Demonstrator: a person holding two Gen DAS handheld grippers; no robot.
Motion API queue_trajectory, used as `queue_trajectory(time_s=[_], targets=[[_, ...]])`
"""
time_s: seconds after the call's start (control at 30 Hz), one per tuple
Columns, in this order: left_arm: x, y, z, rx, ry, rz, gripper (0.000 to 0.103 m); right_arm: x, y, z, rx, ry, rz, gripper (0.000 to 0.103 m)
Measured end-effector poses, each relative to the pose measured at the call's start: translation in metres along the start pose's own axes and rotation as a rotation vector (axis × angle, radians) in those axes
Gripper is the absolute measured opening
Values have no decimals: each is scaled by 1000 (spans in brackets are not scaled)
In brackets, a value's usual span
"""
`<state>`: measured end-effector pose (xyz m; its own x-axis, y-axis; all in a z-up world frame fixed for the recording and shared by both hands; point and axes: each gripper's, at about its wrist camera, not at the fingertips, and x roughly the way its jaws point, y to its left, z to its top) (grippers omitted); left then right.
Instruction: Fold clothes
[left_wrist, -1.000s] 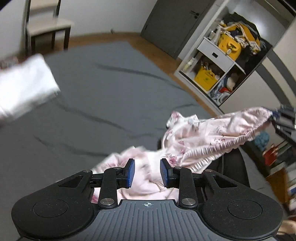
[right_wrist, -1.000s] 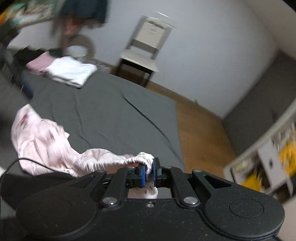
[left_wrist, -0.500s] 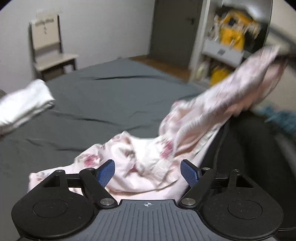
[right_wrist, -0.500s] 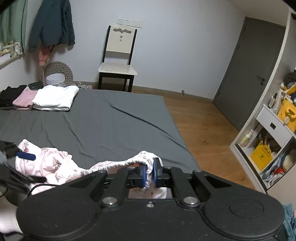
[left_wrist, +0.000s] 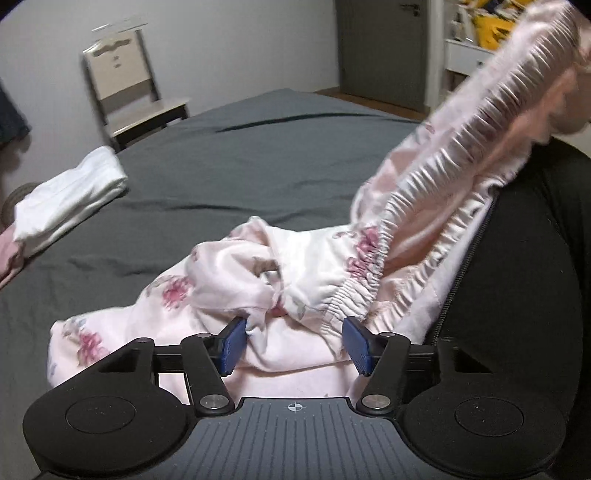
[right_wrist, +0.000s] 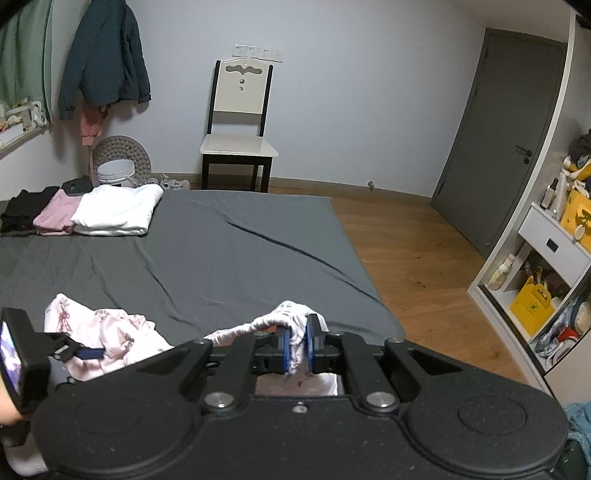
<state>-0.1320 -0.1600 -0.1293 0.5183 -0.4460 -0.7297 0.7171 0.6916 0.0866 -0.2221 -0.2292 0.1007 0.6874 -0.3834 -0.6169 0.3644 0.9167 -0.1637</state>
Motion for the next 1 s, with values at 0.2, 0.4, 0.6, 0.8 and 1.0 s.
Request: queue_trajectory(time_s=[0.2,0.4,0.6,0.8,1.0], targets=[[-8,22,2,-10,-12,-126,58,4,2,4,-1,0,6,8],[-3,10,4,99,-30,-191,58,7,1,7,-6,10,9,8],[8,4,10,143,5,-108,58,9,1,11,-8,15,13,8],[16,-8,7,214,23,34,37,12,3,13,-5,17,12,8],[-3,-19,1,204,-75,239,35,13,4,11,-15,26,-6,8]])
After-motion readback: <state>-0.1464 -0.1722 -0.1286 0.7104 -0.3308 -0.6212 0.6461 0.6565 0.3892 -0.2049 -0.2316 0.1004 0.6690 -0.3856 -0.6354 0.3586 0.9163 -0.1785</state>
